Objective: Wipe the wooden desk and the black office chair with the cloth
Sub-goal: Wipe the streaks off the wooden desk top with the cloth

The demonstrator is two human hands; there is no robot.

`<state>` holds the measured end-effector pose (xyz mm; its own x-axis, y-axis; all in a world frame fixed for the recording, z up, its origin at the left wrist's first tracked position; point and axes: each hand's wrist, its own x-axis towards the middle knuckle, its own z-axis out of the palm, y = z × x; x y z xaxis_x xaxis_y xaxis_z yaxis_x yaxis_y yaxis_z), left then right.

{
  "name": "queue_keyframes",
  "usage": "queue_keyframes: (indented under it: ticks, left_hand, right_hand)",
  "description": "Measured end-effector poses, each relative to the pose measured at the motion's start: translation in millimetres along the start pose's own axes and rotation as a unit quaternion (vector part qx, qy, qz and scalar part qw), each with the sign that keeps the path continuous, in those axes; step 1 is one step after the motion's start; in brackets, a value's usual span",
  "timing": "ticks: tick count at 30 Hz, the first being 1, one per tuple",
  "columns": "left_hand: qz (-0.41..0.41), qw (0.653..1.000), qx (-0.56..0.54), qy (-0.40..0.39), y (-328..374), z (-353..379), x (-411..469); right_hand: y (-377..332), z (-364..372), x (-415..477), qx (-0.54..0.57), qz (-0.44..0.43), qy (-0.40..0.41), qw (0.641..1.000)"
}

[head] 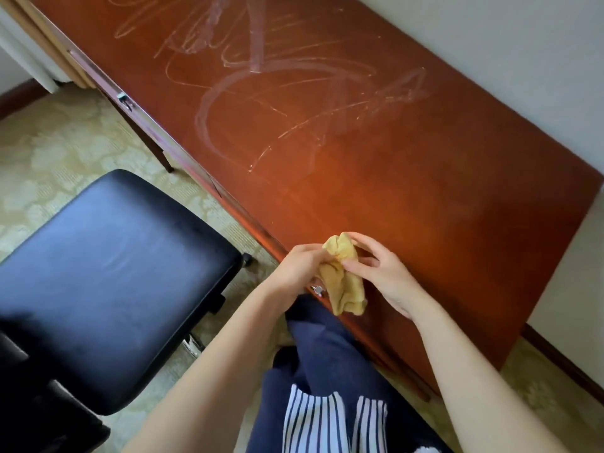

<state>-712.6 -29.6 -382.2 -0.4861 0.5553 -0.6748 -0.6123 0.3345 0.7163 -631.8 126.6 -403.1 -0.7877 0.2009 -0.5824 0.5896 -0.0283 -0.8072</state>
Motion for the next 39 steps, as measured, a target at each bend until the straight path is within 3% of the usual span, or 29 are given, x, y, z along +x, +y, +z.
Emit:
queue_keyframes:
  ticks: [4, 6, 11, 13, 16, 19, 22, 26, 33, 36, 39]
  left_hand:
    - [0.023, 0.996, 0.063, -0.059, 40.9, -17.9, 9.3]
    - [0.027, 0.99, 0.119, -0.071, 66.5, -26.7, 19.8]
    - [0.092, 0.979, 0.182, 0.013, 117.3, -34.9, 57.3]
    - [0.127, 0.974, 0.168, 0.086, 123.5, -32.6, 71.7]
    - [0.168, 0.953, 0.186, 0.173, 124.6, -29.3, 93.2]
    - [0.186, 0.929, 0.253, 0.197, 113.4, -33.2, 103.6]
    - [0.178, 0.917, 0.298, 0.197, 95.2, -39.7, 106.7]
    - [0.195, 0.885, 0.376, 0.195, 72.2, -55.7, 102.7]
    - [0.231, 0.855, 0.425, 0.188, 44.5, -88.2, 74.5]
    - [0.238, 0.842, 0.454, 0.17, 39.0, -103.4, 59.0]
    - [0.233, 0.798, 0.542, 0.121, 34.8, -117.2, 48.8]
  right_hand:
    - [-21.2, -10.8, 18.2, 0.001, -0.001, -0.088, 0.996]
    - [-39.0, -16.8, 32.1, 0.015, -0.025, -0.092, 0.995]
    - [-87.6, -47.4, 70.7, -0.08, -0.118, 0.061, 0.988]
    - [-102.4, -59.8, 81.6, -0.156, -0.165, 0.173, 0.959]
    - [-112.4, -81.4, 101.9, -0.301, -0.228, 0.329, 0.866]
    - [-102.6, -82.2, 115.2, -0.416, -0.19, 0.368, 0.81]
    - [-84.6, -54.3, 113.4, -0.433, -0.157, 0.353, 0.814]
    - [-45.2, 3.0, 93.0, -0.502, -0.231, 0.297, 0.778]
    - [-8.6, 58.4, 52.6, -0.5, -0.311, 0.274, 0.76]
    - [-11.3, 65.8, 44.4, -0.538, -0.313, 0.2, 0.757]
    - [-13.2, 57.6, 43.9, -0.544, -0.304, 0.111, 0.774]
